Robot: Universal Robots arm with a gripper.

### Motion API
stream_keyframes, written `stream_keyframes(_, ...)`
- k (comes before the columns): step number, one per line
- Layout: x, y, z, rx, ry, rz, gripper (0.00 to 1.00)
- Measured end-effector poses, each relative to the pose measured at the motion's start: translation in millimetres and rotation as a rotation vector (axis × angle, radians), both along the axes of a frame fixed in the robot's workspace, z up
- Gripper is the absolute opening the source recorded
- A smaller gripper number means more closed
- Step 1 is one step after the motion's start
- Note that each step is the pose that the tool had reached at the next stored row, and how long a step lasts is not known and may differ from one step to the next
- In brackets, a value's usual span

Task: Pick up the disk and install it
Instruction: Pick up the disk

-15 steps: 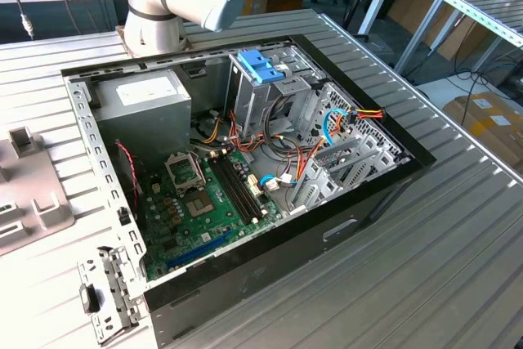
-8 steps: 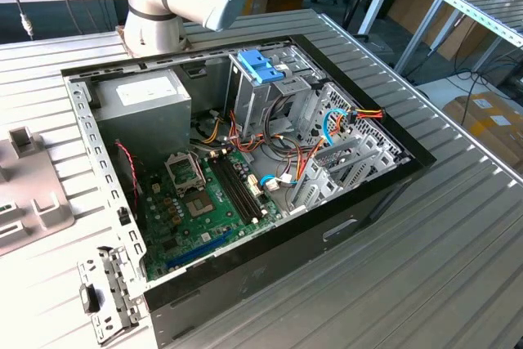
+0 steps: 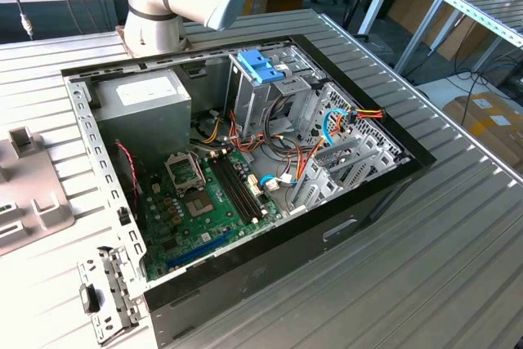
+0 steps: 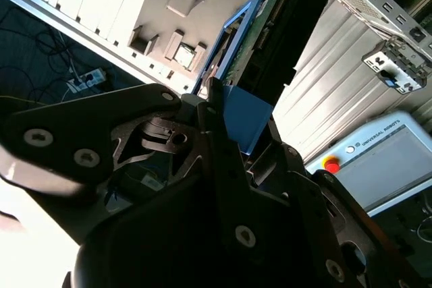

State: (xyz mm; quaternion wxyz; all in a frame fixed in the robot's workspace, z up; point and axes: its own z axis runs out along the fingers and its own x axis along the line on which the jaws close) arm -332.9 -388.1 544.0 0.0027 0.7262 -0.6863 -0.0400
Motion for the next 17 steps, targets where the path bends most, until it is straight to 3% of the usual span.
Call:
stream_keyframes(5, 7.8, -2.7, -0.1, 0.0000, 0.0001, 0.000, 0.37)
stream_keyframes(17, 30.9, -13.6, -0.8, 0.0000, 0.0020, 0.000, 0.37)
